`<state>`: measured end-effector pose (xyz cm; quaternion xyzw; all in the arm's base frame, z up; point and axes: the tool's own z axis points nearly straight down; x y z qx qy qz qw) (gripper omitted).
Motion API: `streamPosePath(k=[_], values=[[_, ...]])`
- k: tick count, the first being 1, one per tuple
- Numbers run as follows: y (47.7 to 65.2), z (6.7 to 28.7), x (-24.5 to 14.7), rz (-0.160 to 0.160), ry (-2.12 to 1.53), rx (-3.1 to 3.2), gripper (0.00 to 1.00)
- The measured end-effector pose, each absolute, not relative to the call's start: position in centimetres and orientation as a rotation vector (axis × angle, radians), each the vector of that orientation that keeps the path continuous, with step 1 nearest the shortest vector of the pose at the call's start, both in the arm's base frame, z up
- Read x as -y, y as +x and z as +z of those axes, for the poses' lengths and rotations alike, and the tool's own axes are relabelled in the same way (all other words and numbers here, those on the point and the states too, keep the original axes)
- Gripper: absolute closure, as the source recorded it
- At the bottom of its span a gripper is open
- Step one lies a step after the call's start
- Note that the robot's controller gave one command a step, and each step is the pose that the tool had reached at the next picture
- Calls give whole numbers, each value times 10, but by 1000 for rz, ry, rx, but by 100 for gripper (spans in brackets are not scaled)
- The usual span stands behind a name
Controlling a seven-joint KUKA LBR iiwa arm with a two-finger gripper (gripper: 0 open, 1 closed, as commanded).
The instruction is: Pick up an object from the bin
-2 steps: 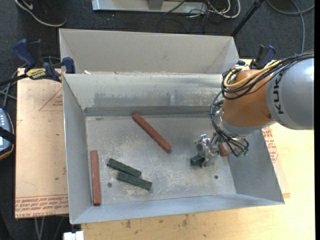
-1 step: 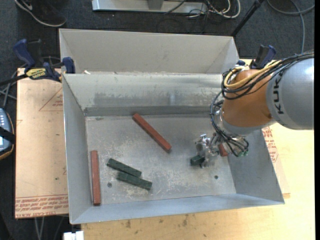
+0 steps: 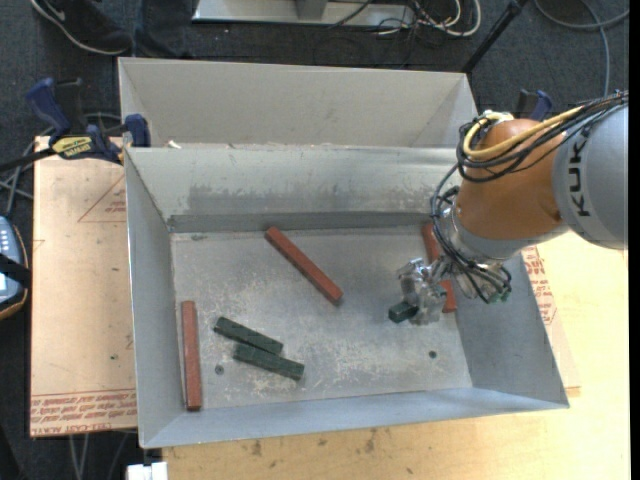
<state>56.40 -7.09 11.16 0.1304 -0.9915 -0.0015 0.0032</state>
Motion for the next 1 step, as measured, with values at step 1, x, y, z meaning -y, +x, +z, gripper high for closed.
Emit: streamPosePath(k=[1], values=[[552,236,65,-1,367,3123,100]])
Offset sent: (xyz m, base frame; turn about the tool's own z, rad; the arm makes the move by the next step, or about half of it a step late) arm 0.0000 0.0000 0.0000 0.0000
